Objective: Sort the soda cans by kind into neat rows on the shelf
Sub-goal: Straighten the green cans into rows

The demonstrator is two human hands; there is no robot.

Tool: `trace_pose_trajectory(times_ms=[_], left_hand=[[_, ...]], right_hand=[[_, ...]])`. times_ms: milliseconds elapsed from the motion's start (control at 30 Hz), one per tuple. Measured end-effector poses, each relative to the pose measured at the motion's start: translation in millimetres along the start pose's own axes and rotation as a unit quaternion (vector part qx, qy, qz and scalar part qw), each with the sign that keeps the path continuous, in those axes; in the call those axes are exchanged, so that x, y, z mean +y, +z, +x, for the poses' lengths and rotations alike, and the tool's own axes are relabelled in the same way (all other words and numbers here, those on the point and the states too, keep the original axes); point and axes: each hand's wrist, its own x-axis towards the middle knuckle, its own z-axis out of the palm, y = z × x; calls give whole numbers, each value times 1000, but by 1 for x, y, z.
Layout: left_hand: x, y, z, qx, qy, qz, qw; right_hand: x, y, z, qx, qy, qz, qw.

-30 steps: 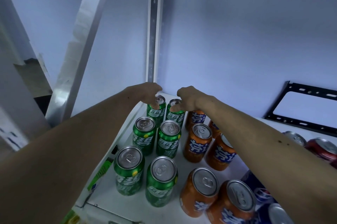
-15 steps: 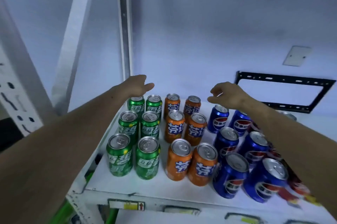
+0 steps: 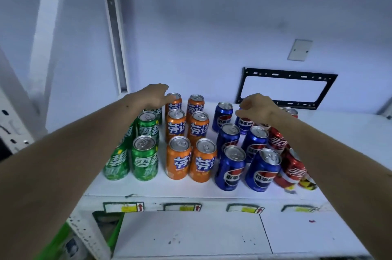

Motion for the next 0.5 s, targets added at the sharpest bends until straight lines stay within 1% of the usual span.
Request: trace_pose_trajectory(times_ms=[200, 367, 500], left_hand=[[-4, 10, 44, 0, -7, 7, 1000], [-11, 21, 89, -31, 11, 13, 999], [-16, 30, 121, -36, 18, 30, 999]], right_hand=[[-22, 17, 66, -16, -66, -25, 997], [-44, 51, 133, -67, -125, -63, 988], [-54, 78, 176, -99, -146, -71, 982]])
